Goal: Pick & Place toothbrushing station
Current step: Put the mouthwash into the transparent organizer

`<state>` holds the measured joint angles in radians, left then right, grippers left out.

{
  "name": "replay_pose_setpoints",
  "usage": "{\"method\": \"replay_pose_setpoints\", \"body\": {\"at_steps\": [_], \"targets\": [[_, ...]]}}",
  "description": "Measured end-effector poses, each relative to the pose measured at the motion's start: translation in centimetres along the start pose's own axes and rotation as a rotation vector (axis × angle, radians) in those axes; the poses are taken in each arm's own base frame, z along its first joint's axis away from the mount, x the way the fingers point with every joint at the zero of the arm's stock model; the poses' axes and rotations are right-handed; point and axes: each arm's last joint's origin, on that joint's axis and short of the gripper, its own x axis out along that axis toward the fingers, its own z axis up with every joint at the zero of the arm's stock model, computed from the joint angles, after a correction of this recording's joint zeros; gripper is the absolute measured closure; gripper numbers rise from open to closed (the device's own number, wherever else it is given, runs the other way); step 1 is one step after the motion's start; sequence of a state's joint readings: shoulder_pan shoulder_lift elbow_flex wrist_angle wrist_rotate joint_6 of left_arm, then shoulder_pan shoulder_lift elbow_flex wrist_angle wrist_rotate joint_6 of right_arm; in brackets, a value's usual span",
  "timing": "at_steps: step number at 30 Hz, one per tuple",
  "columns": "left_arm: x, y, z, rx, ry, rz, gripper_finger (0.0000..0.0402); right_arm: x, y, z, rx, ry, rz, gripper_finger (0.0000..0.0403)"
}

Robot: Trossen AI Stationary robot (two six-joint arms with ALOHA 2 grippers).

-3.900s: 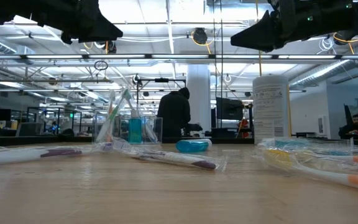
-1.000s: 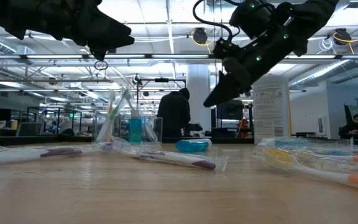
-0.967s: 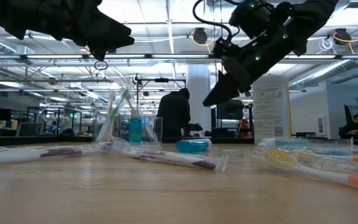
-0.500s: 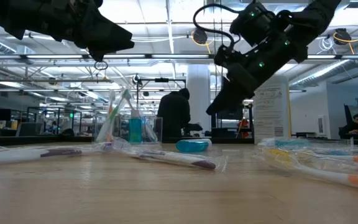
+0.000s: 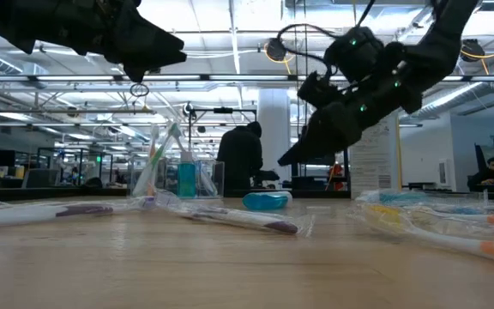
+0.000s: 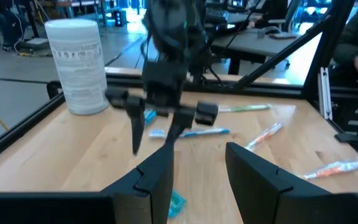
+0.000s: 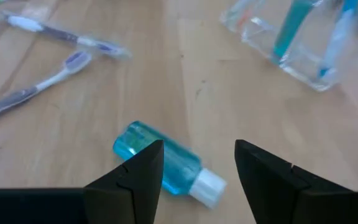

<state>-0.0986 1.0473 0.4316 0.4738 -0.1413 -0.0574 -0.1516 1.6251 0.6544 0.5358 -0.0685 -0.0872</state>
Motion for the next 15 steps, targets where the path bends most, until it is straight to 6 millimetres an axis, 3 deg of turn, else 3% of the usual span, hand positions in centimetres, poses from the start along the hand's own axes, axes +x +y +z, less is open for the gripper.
{"method": "replay_pose_setpoints", "body": {"at_steps": [6,15], "targets": [[0.0,0.0,0.3,-0.009,-0.025,-0.002,0.0252,2.0,-0.4,-1.8,0.005,-0.015,0.065,0.021],[0.0,0.0,0.0,0.024,-0.003,0.0,0.0252,2.9,-1.5,-3.1,0.029,-0.01,0.125,0.021]]}}
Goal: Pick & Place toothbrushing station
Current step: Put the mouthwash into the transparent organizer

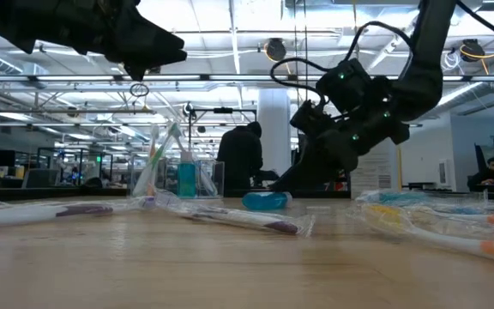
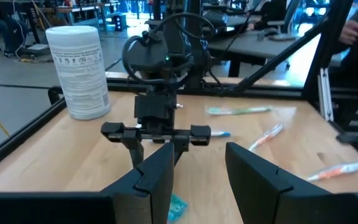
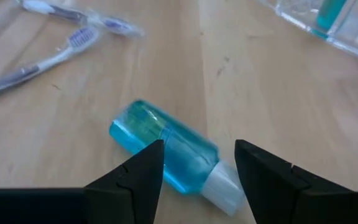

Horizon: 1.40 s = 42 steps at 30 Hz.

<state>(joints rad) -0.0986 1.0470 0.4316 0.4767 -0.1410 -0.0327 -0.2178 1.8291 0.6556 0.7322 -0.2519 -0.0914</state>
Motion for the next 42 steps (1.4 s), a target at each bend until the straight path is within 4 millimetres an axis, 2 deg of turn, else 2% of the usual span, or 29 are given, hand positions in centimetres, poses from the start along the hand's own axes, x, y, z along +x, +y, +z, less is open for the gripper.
{"method": "replay_pose_setpoints", "body": {"at_steps": [15,26,39,42], "targets": [[0.0,0.0,-0.2,0.087,0.019,0.0,0.0252,0.4,0.3,-0.7,0.035,-0.001,0.191,0.0211],[0.0,0.0,-0.3,0.087,0.032,0.0,0.0252,0.4,0.5,-1.5,0.068,0.075,0.202,0.0211],[0.0,0.0,-0.3,0.033,0.031,0.001,0.0252,0.7,1.9,-1.5,-0.054,0.081,0.232,0.0211],[0.0,0.0,-0.3,-0.007,0.031,0.001,0.0252,0.8,1.9,-1.5,-0.097,0.082,0.189,0.0211]]}}
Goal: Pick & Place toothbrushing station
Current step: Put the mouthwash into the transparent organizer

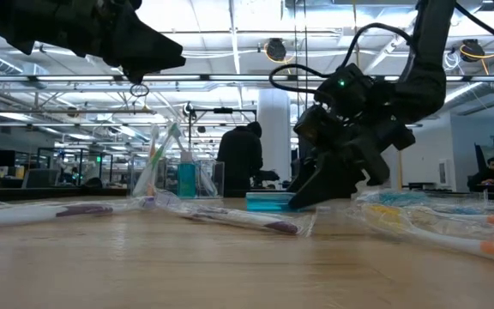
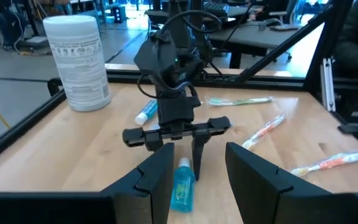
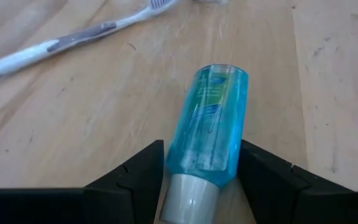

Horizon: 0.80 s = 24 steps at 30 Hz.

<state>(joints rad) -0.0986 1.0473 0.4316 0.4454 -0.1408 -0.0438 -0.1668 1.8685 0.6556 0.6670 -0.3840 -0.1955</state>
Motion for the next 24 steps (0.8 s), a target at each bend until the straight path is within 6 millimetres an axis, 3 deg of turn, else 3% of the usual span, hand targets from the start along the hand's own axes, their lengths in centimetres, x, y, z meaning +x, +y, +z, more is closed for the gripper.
{"method": "replay_pose_setpoints", "body": {"at_steps": [8,24], "targets": [[0.0,0.0,0.01,-0.108,-0.001,0.0,0.0252,0.3,0.63,0.26,-0.096,0.005,-0.06,0.0233],[0.0,0.0,0.0,-0.205,0.0,0.0,0.0252,0.4,0.59,0.64,-0.096,-0.03,-0.116,0.0273]]}}
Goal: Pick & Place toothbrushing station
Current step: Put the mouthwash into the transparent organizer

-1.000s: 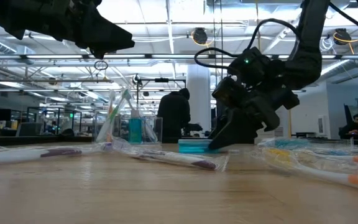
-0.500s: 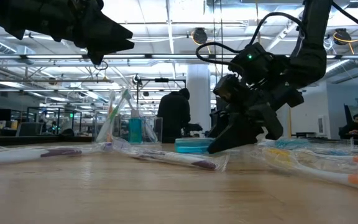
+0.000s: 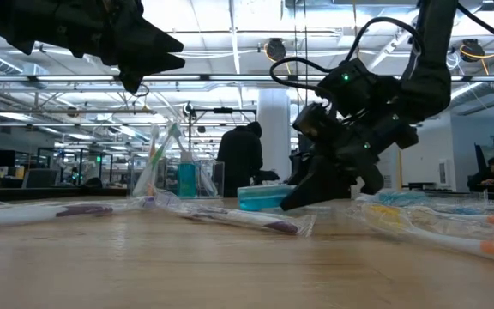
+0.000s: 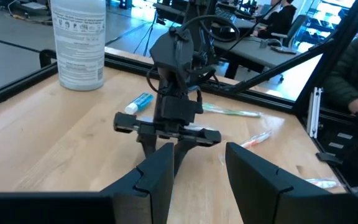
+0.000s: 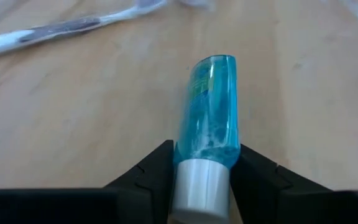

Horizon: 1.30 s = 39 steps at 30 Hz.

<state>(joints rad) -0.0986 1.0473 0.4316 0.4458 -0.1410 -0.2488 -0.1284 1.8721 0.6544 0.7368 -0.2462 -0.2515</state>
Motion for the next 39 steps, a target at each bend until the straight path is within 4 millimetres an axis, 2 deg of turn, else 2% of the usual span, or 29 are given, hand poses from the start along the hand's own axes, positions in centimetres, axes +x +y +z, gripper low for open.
{"method": "replay_pose_setpoints", "body": {"at_steps": [12,16,20,29,33,39], "targets": [[0.0,0.1,0.0,0.002,-0.011,0.046,0.0252,0.0,-0.1,0.6,-0.018,-0.057,-0.007,0.03],[0.0,0.1,0.0,0.003,-0.011,0.045,0.0252,-0.1,-0.3,1.3,-0.034,-0.129,-0.021,0.031],[0.3,0.1,-0.2,0.056,0.002,0.021,0.0252,-0.1,-0.3,1.3,-0.034,-0.131,-0.019,0.0312],[4.3,-0.1,-2.2,0.102,0.017,-0.012,0.0252,-0.1,-0.3,1.4,-0.035,-0.138,-0.019,0.0313],[7.0,-0.9,-1.2,0.17,0.098,-0.005,0.0252,-0.1,-0.3,1.4,-0.043,-0.14,-0.019,0.0313],[10.3,-1.9,0.3,0.328,0.324,0.047,0.0252,0.0,0.3,1.9,-0.129,-0.17,-0.013,0.0313]]}}
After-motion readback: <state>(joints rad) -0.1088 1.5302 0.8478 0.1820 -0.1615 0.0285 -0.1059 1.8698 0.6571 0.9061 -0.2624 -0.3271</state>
